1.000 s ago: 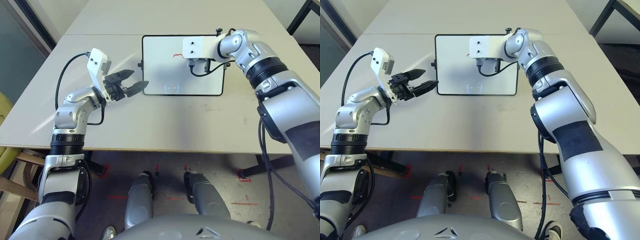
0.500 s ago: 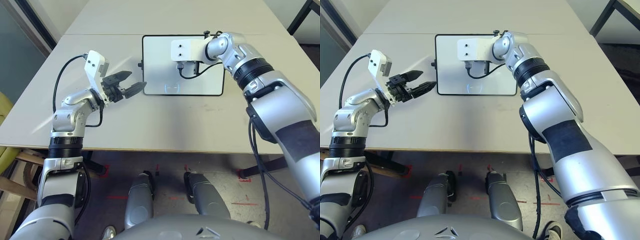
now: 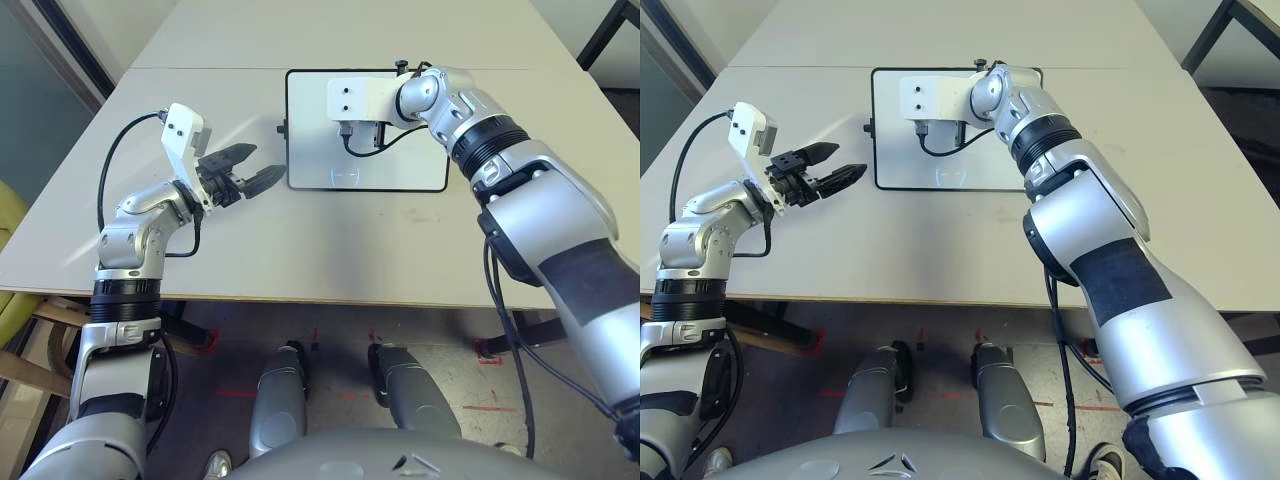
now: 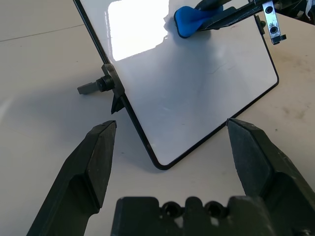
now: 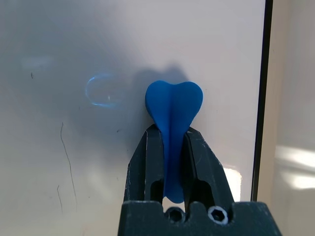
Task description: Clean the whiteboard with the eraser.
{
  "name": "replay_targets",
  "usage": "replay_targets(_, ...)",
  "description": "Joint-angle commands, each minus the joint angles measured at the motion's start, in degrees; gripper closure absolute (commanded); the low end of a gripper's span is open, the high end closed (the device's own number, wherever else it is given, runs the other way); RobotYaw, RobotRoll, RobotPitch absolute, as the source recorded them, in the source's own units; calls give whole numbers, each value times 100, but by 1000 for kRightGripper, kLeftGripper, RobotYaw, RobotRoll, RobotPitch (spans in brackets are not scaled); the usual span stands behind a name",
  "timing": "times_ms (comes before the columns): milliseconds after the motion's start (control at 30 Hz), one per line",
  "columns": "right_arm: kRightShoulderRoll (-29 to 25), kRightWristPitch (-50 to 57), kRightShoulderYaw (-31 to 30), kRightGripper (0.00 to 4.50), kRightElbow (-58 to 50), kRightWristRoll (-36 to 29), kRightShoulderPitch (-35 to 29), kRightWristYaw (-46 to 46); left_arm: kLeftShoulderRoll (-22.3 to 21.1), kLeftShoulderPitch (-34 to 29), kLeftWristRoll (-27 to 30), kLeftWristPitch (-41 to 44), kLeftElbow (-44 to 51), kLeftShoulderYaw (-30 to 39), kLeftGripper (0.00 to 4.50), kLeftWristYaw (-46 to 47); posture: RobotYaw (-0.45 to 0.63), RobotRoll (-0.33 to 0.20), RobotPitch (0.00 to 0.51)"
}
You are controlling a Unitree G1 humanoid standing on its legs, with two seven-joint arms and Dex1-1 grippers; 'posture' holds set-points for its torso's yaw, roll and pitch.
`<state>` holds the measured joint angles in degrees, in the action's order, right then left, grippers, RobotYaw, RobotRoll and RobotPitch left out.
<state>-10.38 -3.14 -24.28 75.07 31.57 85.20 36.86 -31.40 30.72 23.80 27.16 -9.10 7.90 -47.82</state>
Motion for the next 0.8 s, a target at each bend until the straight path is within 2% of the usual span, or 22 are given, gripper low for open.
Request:
replay_targets(33,53,91,115,4198,85,-133,115,76,-27,-89,35,42,128,2,0,8,-62,0,156)
replay_targets(800,-452,327,-212,4198,195,148,-138,279,12,45,13,-25,-23,-85,0,-38,-87,0,147)
